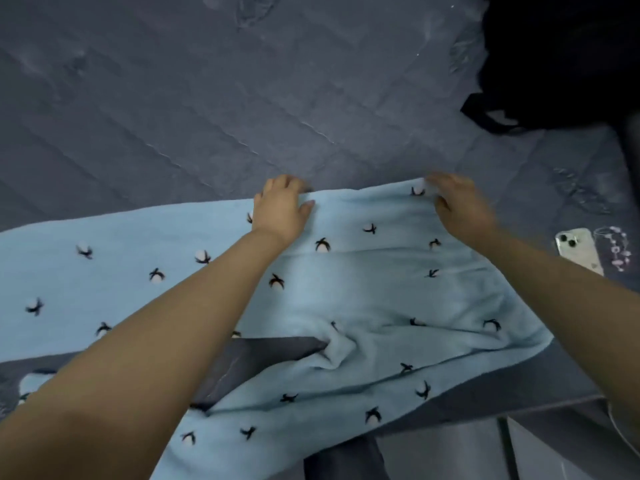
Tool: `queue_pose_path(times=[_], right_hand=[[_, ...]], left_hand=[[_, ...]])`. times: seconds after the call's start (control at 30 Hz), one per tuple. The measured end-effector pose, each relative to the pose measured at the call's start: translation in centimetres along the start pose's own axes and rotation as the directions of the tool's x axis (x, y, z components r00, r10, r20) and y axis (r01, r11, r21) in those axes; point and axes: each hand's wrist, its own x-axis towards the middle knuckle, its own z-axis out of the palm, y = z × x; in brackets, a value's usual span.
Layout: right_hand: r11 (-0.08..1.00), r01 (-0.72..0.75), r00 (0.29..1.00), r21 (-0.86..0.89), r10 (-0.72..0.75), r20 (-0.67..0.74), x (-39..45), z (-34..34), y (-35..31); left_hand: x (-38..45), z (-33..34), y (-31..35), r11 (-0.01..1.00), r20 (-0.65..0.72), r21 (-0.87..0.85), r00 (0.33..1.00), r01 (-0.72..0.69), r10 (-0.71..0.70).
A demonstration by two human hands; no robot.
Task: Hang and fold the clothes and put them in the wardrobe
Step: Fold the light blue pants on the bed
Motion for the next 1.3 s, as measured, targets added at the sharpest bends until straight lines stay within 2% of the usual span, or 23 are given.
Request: queue_pose_path(times=[0.07, 0.2, 0.27, 0.37, 0.43, 0.53, 0.6, 0.67, 0.7, 0.77, 0.83, 0.87, 0.97, 1.1, 1.2, 1.3], right_hand=[[1.000, -0.017, 0.999, -0.026, 0.018, 0.042, 2.1, 0.5, 1.1], [0.990, 0.052, 0.994, -0.129, -0.038, 0.106, 4.5, 2.1, 2.1], [0.990, 0.035, 0.999, -0.136, -0.031, 0.035, 5.3, 1.8, 2.7], [0.996, 0.023, 0.996, -0.090, -0.031, -0.079, 6.7, 0.5, 3.8], [0.996, 0.016, 0.998, -0.085, -0.021, -0.061, 7.7, 0.2, 4.2], [0.987, -0.069, 0.997, -0.147, 0.064, -0.039, 8.1, 0.8, 3.7], [0.982, -0.082, 0.989, -0.169, 0.060, -0.132, 7.0, 1.6, 2.2], [0.986, 0.041, 0.979, -0.159, -0.072, -0.192, 5.3, 3.3, -0.5], [0.978, 0.137, 0.968, -0.160, -0.166, -0.188, 4.2, 4.6, -1.8], [0.935, 0.284, 0.941, -0.213, -0.315, -0.126, 2.4, 7.3, -3.4], [0.908, 0.314, 0.943, -0.276, -0.333, -0.023, 1.8, 8.9, -2.8], [0.896, 0.323, 0.944, -0.304, -0.330, 0.030, 2.0, 9.0, -1.5], [0.861, 0.351, 0.935, -0.367, -0.346, 0.083, 3.8, 8.0, 3.0], [0.863, 0.363, 0.931, -0.352, -0.348, 0.109, 5.5, 6.0, 5.7], [0.881, 0.325, 0.945, -0.345, -0.318, 0.079, 4.9, 6.0, 5.2], [0.947, 0.177, 0.984, -0.269, -0.177, 0.023, 3.3, 6.3, 3.4]], left_hand=[[1.7, 0.7, -0.5, 0.997, -0.015, -0.014, 0.997, 0.071, -0.072], [2.8, 2.3, -1.4, 0.990, 0.091, 0.094, 0.989, 0.107, -0.115], [3.3, 2.3, -1.4, 0.993, 0.024, 0.066, 0.995, 0.097, -0.098], [5.0, 1.5, -0.7, 0.993, -0.140, -0.095, 0.987, 0.070, -0.083], [6.1, 1.5, -0.3, 0.990, -0.132, -0.114, 0.986, 0.089, -0.103], [6.4, 2.6, -0.2, 0.990, -0.121, -0.016, 0.983, 0.139, -0.140], [5.3, 3.5, 0.1, 0.993, -0.233, 0.053, 0.968, 0.109, -0.093], [3.4, 4.7, 1.1, 0.998, -0.343, 0.056, 0.939, -0.008, 0.027], [2.4, 5.6, 1.7, 0.994, -0.343, 0.072, 0.934, -0.085, 0.105], [0.6, 7.7, 2.3, 0.971, -0.218, 0.139, 0.951, -0.193, 0.220], [-0.2, 9.5, 1.7, 0.958, -0.079, 0.208, 0.973, -0.198, 0.218], [-0.1, 10.2, 1.2, 0.952, -0.059, 0.245, 0.978, -0.182, 0.202], [0.6, 11.3, 0.1, 0.927, -0.102, 0.332, 0.970, -0.174, 0.219], [1.0, 11.8, -0.1, 0.921, -0.112, 0.346, 0.967, -0.177, 0.227], [0.8, 11.0, 0.2, 0.923, -0.050, 0.349, 0.980, -0.162, 0.192], [0.1, 9.5, 1.2, 0.948, 0.024, 0.276, 0.987, -0.157, 0.157]])
